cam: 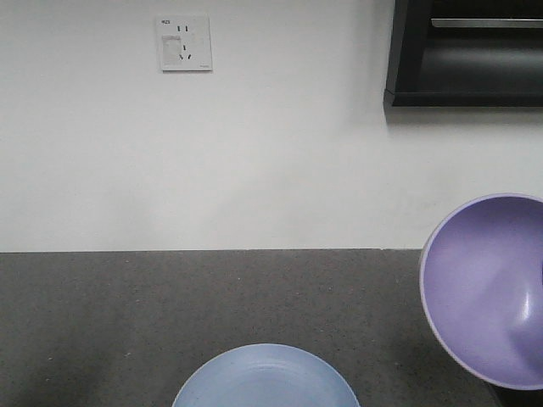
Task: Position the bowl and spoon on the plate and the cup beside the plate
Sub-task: 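Move the held bowl with the right gripper over the blue plate, then lower the bowl onto the plate and open the right gripper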
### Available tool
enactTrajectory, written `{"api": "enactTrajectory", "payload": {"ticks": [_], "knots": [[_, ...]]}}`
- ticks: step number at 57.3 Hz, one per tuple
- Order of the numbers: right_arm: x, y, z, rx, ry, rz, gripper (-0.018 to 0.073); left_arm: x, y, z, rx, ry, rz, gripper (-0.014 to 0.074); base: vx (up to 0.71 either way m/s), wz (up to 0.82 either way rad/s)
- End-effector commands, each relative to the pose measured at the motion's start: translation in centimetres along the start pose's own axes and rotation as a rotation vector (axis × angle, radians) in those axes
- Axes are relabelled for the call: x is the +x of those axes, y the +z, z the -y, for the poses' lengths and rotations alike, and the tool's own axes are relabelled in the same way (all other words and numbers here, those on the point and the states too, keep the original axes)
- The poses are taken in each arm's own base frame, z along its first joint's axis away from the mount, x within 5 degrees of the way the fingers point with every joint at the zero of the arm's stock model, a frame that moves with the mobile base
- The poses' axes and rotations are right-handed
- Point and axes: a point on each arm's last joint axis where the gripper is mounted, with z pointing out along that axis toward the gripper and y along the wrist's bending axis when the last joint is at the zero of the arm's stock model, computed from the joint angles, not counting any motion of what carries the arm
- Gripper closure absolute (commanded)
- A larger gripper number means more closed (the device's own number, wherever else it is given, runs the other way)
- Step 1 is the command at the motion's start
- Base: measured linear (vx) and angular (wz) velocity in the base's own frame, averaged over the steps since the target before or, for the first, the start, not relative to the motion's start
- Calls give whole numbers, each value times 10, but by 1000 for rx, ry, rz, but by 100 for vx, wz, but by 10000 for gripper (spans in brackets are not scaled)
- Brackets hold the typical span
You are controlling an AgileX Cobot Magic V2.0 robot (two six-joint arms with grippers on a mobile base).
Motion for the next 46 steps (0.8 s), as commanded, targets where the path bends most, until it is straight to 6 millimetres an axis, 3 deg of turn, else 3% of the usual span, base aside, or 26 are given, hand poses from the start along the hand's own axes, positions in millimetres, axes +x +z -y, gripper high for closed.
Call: {"api": "enactTrajectory", "payload": {"ticks": [1, 12, 32, 38, 46], "knots": [[-17, -8, 0, 9, 25, 133, 568, -16, -6, 1, -1, -9, 110, 599, 0, 0], [-21, 2, -4, -59, 45, 146, 568, -16, -6, 1, -1, -9, 110, 599, 0, 0], [-52, 83, -19, -344, 49, 33, 568, -16, -6, 1, -1, -9, 115, 599, 0, 0], [-56, 112, -46, -417, -18, -27, 568, -16, -6, 0, -2, -9, 117, 599, 0, 0], [-40, 156, -84, -413, -93, -193, 568, -16, -6, 0, -2, -9, 117, 599, 0, 0]]}}
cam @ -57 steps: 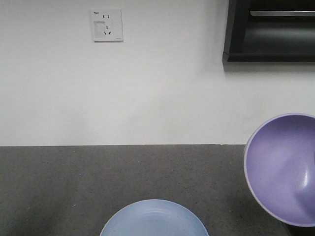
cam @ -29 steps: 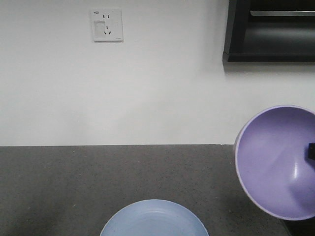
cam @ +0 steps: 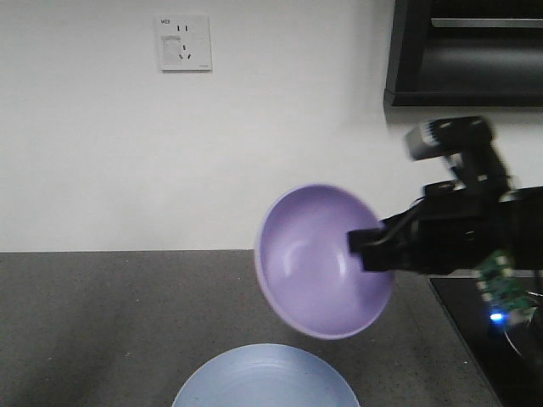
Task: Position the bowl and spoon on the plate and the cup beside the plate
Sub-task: 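Lower the bowl onto the plate and open the right gripper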
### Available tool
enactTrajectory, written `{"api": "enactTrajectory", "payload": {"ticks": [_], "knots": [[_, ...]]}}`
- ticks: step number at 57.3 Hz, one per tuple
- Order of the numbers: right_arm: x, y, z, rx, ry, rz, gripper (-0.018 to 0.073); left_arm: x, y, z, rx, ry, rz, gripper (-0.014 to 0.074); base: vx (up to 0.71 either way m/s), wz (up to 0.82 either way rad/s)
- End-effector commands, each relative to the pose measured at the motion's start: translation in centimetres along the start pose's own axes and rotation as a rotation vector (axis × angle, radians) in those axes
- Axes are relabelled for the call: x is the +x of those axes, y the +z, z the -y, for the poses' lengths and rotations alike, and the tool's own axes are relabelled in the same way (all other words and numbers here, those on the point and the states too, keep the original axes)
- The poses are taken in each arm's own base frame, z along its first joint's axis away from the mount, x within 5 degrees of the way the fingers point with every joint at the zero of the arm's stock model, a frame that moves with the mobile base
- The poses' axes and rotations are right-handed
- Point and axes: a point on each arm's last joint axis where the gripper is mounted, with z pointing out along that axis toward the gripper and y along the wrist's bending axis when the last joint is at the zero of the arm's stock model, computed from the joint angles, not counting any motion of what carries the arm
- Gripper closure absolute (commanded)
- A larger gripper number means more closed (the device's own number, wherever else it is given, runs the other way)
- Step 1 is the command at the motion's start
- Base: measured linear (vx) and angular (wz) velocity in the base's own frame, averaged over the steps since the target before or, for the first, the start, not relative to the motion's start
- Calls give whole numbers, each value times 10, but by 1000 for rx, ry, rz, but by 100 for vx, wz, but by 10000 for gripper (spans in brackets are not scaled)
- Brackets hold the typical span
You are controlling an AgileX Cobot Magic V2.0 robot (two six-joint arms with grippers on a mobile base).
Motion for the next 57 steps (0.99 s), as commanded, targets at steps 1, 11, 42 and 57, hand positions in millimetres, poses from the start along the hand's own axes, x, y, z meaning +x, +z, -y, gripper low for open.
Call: {"api": "enactTrajectory", "payload": {"ticks": [1, 11, 42, 57], "knots": [[-11, 18, -12, 39, 11, -10, 568, -16, -6, 0, -2, -9, 117, 599, 0, 0], [17, 59, -6, 165, 107, -238, 568, -16, -6, 0, -2, -9, 116, 599, 0, 0], [56, 114, -3, 89, 223, -451, 545, -16, -6, 0, -2, -9, 117, 599, 0, 0], [58, 114, -5, 65, 212, -471, 482, -16, -6, 0, -2, -9, 117, 599, 0, 0]]}}
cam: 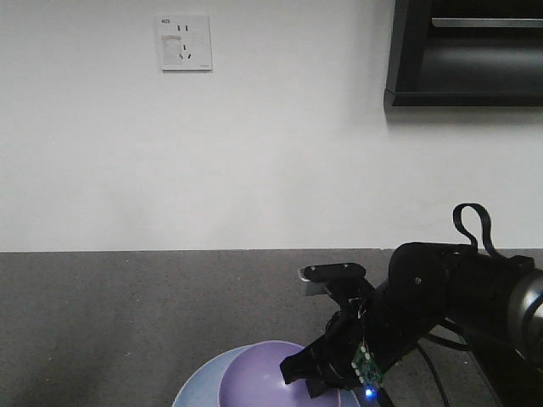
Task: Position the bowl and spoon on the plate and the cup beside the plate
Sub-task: 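Lower the bowl onto the plate and open the right gripper, then raise the right gripper away from the bowl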
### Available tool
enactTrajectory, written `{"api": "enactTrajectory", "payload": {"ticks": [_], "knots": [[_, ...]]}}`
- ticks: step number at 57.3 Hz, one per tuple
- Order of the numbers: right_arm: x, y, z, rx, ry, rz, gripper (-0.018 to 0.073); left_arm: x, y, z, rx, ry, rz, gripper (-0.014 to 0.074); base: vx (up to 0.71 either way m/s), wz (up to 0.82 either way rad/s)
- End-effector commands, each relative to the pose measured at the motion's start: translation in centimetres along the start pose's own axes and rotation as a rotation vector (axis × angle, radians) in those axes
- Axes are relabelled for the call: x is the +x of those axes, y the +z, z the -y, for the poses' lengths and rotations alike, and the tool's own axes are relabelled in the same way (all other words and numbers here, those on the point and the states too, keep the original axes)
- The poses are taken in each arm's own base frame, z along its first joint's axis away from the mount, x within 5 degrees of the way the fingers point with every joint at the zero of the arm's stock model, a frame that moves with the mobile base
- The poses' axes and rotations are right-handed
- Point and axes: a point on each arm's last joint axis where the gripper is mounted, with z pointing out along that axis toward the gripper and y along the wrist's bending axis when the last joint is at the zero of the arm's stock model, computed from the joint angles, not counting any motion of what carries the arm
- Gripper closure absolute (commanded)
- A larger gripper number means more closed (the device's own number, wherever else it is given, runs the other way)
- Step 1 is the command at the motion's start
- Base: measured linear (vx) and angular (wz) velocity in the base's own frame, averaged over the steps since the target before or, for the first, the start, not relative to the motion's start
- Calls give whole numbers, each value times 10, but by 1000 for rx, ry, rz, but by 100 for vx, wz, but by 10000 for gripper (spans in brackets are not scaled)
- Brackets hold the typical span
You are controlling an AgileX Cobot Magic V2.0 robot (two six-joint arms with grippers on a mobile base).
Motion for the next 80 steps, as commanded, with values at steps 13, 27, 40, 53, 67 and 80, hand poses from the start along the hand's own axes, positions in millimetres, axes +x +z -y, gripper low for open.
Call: {"api": "enactTrajectory", "payload": {"ticks": [13, 27, 40, 53, 67, 80], "knots": [[-12, -26, -8, -34, -6, 115, 360, -16, -6, 0, -2, -9, 117, 599, 0, 0], [-13, -26, -9, -39, 0, 125, 150, -16, -6, 0, -2, -9, 117, 599, 0, 0], [-17, -34, -6, -36, 10, 173, 50, -16, -6, 0, -2, -9, 117, 599, 0, 0], [-26, -90, -17, -44, -27, 350, 51, -17, -6, 0, -3, -10, 125, 599, 0, 0], [-8, -213, -21, 29, -95, 782, 51, -26, -7, -1, -19, -11, 222, 599, 0, 0], [53, -276, -3, 198, -103, 922, 51, -31, -8, -2, -30, -12, 280, 599, 0, 0]]}}
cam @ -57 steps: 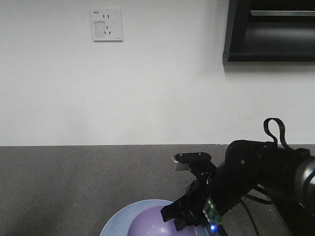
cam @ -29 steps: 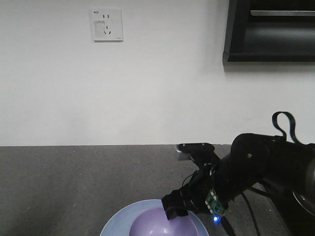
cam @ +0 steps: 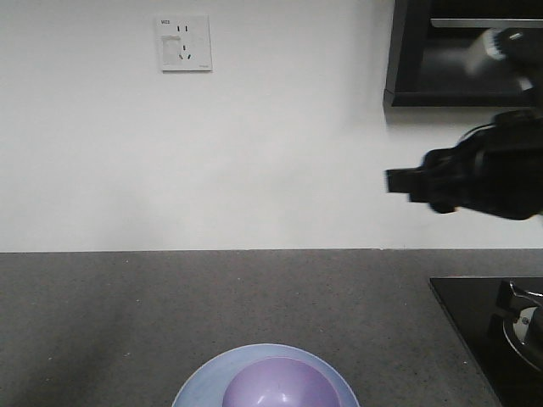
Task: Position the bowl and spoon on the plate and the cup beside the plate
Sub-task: 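Raise the right gripper away from the bowl, then move the held spoon with the left gripper over the bowl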
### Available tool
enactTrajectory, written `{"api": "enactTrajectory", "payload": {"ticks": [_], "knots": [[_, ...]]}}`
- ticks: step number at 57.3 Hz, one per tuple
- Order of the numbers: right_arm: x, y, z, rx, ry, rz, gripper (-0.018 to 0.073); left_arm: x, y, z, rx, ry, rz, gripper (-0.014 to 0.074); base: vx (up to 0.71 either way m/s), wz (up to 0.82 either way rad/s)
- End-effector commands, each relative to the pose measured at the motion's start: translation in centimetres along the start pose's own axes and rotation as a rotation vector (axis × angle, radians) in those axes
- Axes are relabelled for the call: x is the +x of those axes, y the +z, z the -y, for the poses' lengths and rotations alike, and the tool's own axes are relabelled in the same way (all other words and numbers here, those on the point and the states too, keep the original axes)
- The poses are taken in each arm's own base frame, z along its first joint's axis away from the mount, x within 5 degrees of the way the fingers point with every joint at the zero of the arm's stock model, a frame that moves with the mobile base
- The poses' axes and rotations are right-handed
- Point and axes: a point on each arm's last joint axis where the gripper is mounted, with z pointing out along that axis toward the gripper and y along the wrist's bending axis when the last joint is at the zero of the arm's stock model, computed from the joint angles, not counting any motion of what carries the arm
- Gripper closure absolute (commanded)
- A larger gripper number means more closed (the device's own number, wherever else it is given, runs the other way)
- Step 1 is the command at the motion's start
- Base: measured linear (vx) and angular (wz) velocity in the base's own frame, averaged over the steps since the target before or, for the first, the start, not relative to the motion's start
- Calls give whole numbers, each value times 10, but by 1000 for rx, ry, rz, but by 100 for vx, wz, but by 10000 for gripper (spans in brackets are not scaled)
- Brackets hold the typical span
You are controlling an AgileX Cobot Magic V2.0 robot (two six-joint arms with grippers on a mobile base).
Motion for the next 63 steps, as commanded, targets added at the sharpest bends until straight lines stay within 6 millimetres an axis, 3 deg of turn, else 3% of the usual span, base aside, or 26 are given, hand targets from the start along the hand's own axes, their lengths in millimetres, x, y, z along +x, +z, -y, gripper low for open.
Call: {"api": "enactTrajectory", "payload": {"ticks": [1, 6, 13, 24, 35, 50, 57, 63], "knots": [[4, -31, 6, 51, -16, 126, 51, -19, -4, 0, -8, -10, 139, 599, 0, 0], [30, -49, 7, 74, -18, 223, 51, -20, -2, -1, -10, -10, 147, 599, 0, 0], [67, -60, 8, 89, -7, 319, 51, -18, 6, 1, 0, 16, 133, 599, 0, 0], [92, -68, 7, 94, 6, 353, 51, -15, 29, 31, 151, 115, 144, 599, 0, 0], [96, -68, 7, 83, 53, 321, 51, -11, 63, 74, 273, 92, 214, 599, 0, 0], [96, -67, 7, 79, 77, 319, 51, -8, 114, 159, 467, 114, 172, 597, 0, 0], [96, -67, 7, 78, 84, 318, 51, 11, 135, 191, 523, 106, 96, 596, 0, 0], [96, -67, 7, 78, 84, 318, 51, 32, 147, 205, 543, 95, 14, 596, 0, 0]]}}
